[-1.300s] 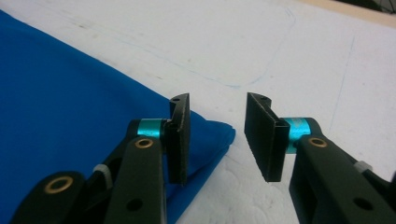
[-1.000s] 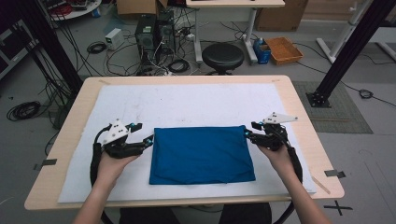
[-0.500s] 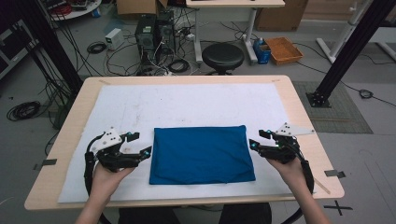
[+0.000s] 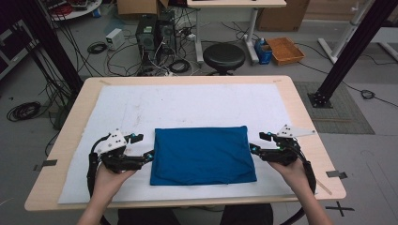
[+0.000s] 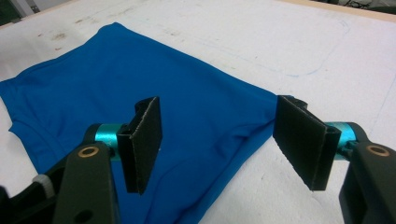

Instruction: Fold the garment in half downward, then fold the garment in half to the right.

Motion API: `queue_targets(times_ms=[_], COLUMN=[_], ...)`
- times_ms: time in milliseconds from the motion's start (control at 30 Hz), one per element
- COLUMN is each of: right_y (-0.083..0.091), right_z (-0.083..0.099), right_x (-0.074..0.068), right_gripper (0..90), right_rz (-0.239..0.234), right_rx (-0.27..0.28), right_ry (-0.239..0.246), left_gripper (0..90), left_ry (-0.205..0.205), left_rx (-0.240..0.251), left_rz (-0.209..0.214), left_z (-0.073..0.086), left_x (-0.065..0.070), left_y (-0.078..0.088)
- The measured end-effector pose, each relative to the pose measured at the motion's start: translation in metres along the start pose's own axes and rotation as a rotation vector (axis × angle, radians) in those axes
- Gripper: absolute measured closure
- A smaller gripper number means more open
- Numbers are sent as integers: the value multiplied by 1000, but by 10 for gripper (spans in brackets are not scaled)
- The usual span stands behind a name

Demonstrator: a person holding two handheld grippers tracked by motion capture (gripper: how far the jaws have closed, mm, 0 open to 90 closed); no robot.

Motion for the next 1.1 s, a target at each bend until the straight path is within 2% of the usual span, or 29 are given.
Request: queue_targets(times_ms=[367, 500, 633, 733, 800, 867, 967, 1000, 1100], right_y=[2, 3, 1, -3, -7, -10, -14, -16, -21], right_z=[0, -7, -17, -23, -28, -33, -42, -45, -52], right_x=[2, 3, 3, 2, 0, -1, -6, -8, -13], right_gripper=[321, 321, 322, 323, 326, 327, 327, 327, 327], right_rz=[3, 4, 4, 2, -1, 0, -12, -12, -19], right_rx=[3, 17, 26, 22, 18, 15, 18, 20, 24], right_ry=[-4, -3, 3, 17, 30, 33, 40, 49, 60], left_gripper=[249, 249, 249, 250, 260, 271, 312, 312, 325], left_ry=[-4, 10, 11, 6, 10, 26, 115, 130, 122], left_rx=[-2, 10, -1, -13, -26, -25, -48, -48, -50], left_rz=[2, 6, 6, -9, -35, -54, -69, -73, -94], left_z=[-2, -3, -3, -3, -2, 0, 5, 7, 13], left_x=[2, 3, 7, 12, 15, 18, 20, 21, 25], left_y=[1, 2, 3, 4, 6, 10, 15, 16, 19])
Point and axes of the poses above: each handheld gripper's, and its own axes: y roughly backward along the jaws, z roughly out of its underside, x roughly to its right, the point moved 6 cm from there along -y, roughly forward along the jaws, and after that the axes turned 5 degrees about -x, right-handed, at the moved point
